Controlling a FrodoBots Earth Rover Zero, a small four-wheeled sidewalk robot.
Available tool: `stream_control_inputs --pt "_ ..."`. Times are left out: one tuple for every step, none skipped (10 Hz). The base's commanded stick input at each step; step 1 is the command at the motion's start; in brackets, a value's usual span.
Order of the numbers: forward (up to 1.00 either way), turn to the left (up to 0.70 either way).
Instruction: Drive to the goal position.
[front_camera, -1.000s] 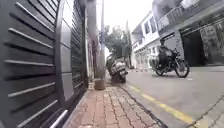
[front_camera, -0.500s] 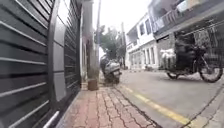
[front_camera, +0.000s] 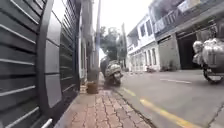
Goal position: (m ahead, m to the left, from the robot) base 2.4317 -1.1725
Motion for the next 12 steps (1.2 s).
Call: stream_control_inputs --pt "0.67 0.01" --pt "0.67 0.01" --pt "0.67 0.01" --pt "0.67 0.01" --pt "0.66 0.01" --pt "0.66 0.01" --pt "0.67 0.01" --pt "0.67 0.01" --pt "0.66 0.01" --pt "0.66 0.01" --pt "0.67 0.01" --pt "0.67 0.01"
